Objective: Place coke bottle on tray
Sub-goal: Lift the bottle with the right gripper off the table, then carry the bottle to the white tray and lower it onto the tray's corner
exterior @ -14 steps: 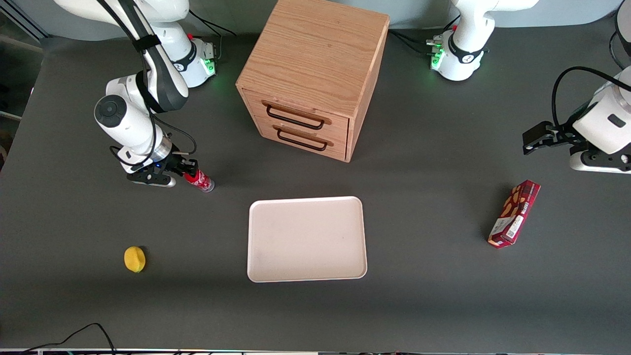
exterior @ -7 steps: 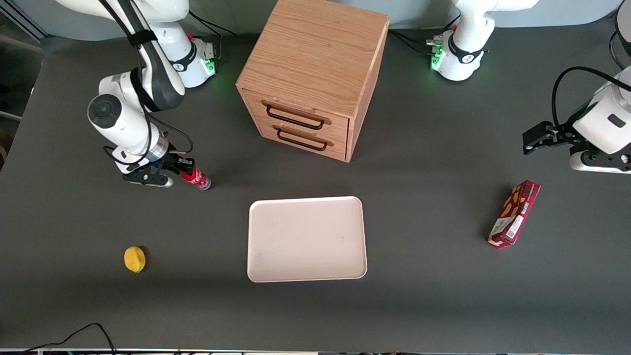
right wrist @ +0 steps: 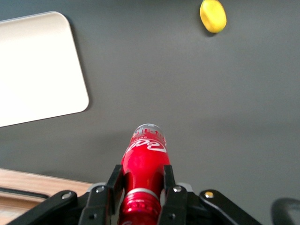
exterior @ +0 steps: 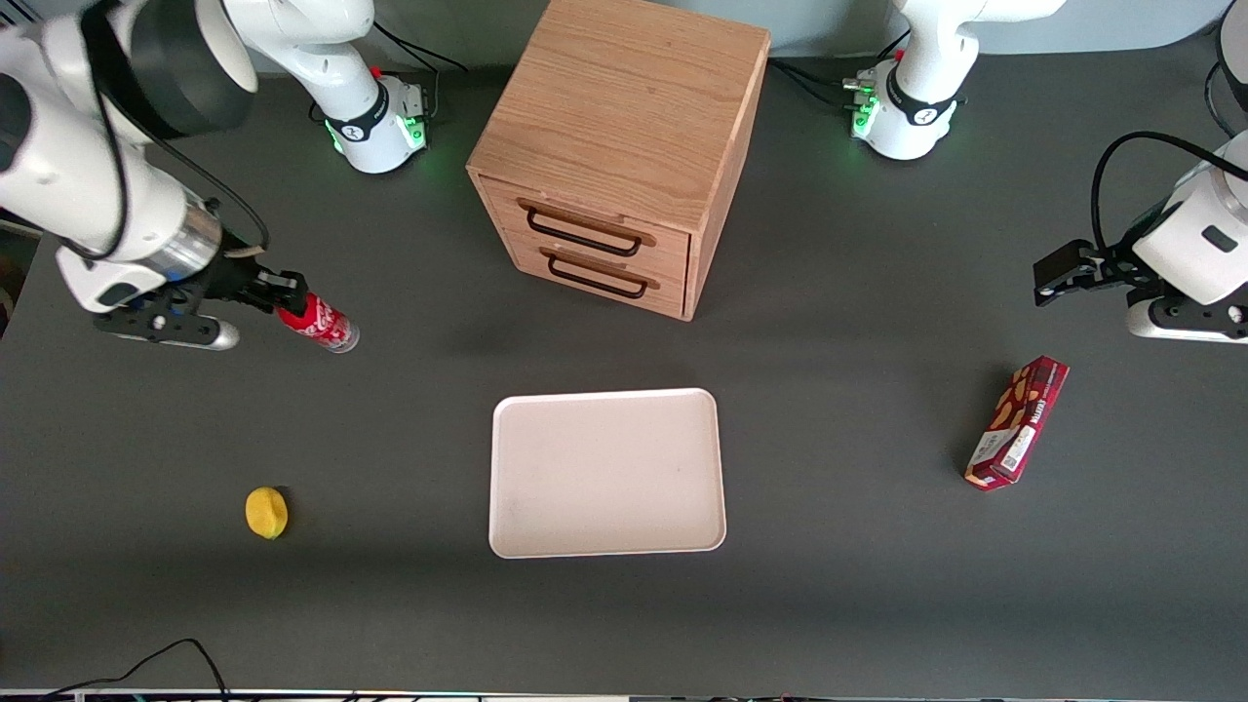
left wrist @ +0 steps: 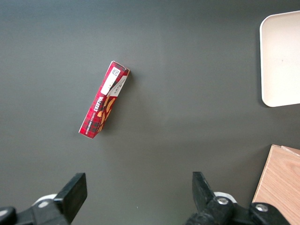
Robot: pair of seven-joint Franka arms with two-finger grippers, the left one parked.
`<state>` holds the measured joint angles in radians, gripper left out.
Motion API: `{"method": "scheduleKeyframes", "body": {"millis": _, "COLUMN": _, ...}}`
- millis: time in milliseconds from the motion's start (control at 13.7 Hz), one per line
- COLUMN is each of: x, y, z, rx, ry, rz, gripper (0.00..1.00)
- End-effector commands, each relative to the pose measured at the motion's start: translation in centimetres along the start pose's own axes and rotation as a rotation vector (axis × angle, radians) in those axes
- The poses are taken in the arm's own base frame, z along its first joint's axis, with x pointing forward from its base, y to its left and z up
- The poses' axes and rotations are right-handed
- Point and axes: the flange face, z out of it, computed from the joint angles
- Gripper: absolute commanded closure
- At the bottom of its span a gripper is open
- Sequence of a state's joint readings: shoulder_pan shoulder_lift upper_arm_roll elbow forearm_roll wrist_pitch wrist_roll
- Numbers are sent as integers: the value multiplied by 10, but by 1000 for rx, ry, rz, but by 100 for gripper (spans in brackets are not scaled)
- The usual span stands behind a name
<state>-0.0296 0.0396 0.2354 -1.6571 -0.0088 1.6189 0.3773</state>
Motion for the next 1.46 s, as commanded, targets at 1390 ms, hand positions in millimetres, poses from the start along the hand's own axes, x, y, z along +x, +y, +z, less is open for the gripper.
{"method": "scheduleKeyframes", "body": {"millis": 1390, "x": 158, "y": -225, "z": 222, "rx": 120, "ry": 146, "rz": 499, "gripper": 100}}
